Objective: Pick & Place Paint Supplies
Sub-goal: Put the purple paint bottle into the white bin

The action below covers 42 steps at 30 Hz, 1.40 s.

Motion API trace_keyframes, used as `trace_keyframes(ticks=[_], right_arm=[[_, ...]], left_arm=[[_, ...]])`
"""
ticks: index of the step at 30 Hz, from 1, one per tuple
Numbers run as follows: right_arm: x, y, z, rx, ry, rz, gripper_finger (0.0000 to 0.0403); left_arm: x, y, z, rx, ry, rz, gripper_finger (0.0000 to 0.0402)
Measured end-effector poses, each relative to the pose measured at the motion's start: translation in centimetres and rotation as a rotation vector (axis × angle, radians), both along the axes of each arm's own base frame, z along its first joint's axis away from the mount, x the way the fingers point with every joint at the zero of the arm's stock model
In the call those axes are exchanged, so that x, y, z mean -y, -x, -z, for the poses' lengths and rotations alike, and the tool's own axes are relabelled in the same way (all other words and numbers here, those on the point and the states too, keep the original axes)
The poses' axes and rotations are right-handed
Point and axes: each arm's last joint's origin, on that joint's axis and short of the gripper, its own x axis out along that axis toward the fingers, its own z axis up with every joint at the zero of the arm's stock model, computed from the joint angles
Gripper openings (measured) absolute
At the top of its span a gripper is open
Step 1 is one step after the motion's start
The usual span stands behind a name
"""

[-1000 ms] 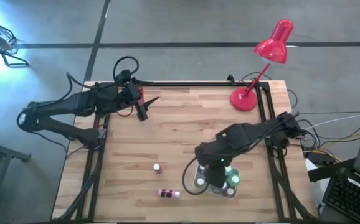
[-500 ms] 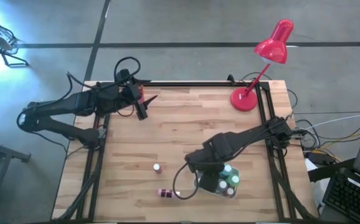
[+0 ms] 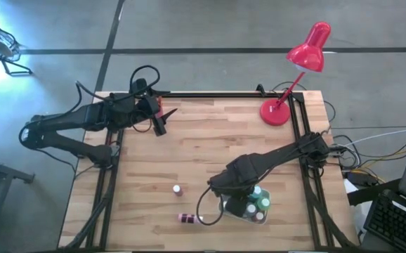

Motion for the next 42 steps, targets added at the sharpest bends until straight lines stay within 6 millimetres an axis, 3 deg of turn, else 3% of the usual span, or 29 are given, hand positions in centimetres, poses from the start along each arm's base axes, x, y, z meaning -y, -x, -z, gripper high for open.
trace_keyframes(ticks=[20,42], right_arm=[[0.1,0.3,4.4,-0.084,0.041,-0.033,0.0115],[0.1,0.2,5.7,-0.077,0.037,-0.037,0.0114]], left_arm=[[0.0,0.0,0.0,-0.001,0.001,-0.001,0.0289],[0.0,0.0,0.1,-0.012,0.005,-0.001,0.0289]])
